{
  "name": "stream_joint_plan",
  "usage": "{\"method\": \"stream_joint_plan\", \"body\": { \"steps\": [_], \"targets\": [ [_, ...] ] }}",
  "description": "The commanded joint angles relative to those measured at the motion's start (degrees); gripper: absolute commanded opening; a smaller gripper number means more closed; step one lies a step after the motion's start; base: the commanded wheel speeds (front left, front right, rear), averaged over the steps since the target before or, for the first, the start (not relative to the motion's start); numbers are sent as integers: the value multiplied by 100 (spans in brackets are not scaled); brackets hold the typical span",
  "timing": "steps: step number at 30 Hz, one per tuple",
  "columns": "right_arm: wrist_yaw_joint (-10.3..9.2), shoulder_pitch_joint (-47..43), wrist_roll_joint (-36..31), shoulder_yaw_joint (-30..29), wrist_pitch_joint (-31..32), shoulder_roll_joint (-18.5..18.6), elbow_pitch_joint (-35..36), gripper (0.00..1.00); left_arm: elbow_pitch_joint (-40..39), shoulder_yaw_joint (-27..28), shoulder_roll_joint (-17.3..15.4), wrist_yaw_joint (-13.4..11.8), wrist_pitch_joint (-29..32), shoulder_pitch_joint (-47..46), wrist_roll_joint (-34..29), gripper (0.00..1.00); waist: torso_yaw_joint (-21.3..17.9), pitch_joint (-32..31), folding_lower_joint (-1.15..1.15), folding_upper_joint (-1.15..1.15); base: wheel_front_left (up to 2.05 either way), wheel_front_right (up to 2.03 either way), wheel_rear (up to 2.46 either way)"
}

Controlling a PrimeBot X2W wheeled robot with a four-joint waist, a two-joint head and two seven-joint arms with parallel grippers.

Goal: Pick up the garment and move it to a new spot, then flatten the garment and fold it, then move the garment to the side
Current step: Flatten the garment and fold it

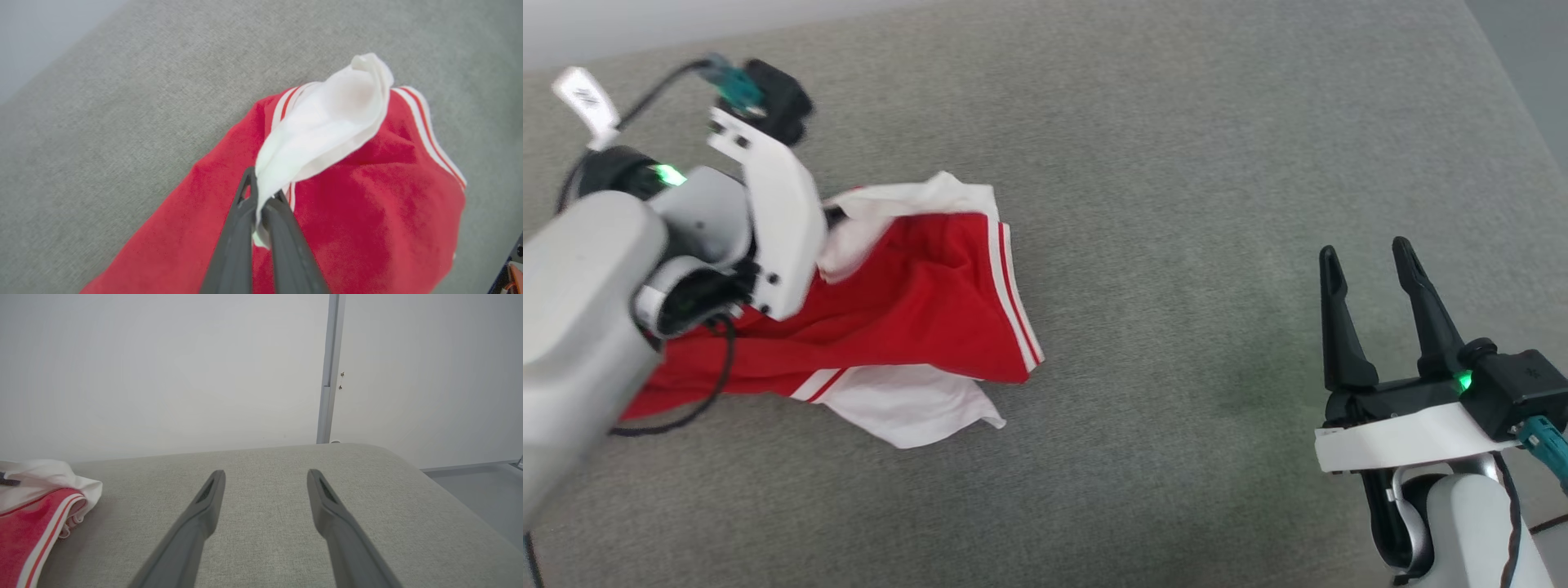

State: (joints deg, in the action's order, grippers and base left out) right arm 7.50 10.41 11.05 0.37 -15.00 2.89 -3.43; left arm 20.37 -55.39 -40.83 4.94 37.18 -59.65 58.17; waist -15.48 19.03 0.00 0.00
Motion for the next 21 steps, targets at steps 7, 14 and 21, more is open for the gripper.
{"method": "stream_joint_plan", "body": {
  "steps": [7, 14, 21],
  "targets": [
    [-2, -82, -157, -54, -26, 0, -93, 100, 306, 357, -407, -326, -483, 179, 124, 0, 355, -191, 0, 0, 0, 0, 0],
    [-2, -155, -285, -65, -26, -1, -176, 100, 735, 551, -889, -633, -813, 623, 251, 0, 594, -315, 0, 0, 0, 0, 0],
    [-2, -178, -375, -58, -20, -2, -252, 100, 1362, 673, -1205, -848, -1119, 1220, 450, 0, 752, -382, 0, 0, 0, 0, 0]
  ]
}}
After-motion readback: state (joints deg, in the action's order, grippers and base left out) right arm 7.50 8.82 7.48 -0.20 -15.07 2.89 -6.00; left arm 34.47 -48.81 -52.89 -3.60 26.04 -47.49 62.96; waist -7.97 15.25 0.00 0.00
